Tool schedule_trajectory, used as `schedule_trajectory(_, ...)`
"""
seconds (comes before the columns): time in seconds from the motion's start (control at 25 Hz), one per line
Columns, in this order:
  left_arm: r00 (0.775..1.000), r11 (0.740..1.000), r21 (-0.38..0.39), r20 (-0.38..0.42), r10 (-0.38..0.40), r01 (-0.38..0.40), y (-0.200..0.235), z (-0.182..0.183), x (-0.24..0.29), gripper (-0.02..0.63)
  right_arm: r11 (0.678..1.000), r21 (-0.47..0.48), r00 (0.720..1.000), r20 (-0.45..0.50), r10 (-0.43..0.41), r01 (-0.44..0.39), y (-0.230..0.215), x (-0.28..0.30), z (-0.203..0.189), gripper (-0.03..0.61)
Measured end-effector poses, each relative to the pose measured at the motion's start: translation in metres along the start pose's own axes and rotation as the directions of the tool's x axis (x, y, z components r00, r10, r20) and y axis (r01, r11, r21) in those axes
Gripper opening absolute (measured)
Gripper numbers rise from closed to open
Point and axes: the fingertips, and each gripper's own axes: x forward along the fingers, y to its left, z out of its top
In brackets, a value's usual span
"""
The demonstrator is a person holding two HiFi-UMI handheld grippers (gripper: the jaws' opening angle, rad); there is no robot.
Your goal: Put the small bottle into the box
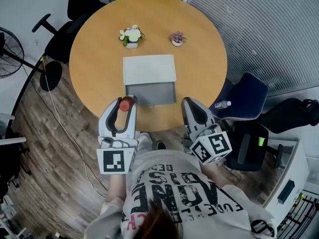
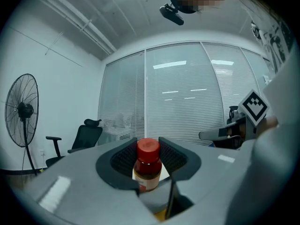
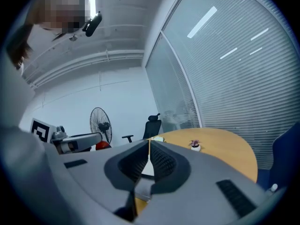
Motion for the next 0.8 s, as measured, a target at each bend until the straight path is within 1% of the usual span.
schedule_trajectory(0.12, 1.0, 1.0, -0.004, -0.004, -0.028, 0.028, 0.015, -0.001, 0.012, 0.15, 1.0, 0.0, 1.0, -0.001, -0.023, 0.023, 0.003, 0.018, 0.001, 0.015)
schedule_trajectory(0.28, 0.997, 0.997, -0.041, -0.045, -0.067, 0.066, 0.026, -0.01, 0.021, 0.15, 0.999, 0.001, 0.999, -0.009, -0.051, 0.051, 0.007, 0.032, -0.001, 0.015)
schedule_trajectory(0.44, 0.994, 0.994, -0.045, -0.047, -0.097, 0.095, 0.034, -0.014, 0.024, 0.15, 0.997, 0.015, 0.997, 0.0, -0.075, 0.075, 0.01, 0.041, -0.006, 0.015)
schedule_trajectory(0.72, 0.993, 0.994, -0.046, -0.06, -0.103, 0.1, 0.043, -0.019, 0.023, 0.15, 0.997, 0.015, 0.997, -0.002, -0.079, 0.079, 0.015, 0.05, -0.006, 0.015)
schedule_trajectory(0.8, 0.994, 0.995, -0.035, -0.046, -0.096, 0.094, 0.045, -0.016, 0.027, 0.15, 0.997, 0.012, 0.997, 0.004, -0.075, 0.075, 0.012, 0.052, -0.002, 0.015)
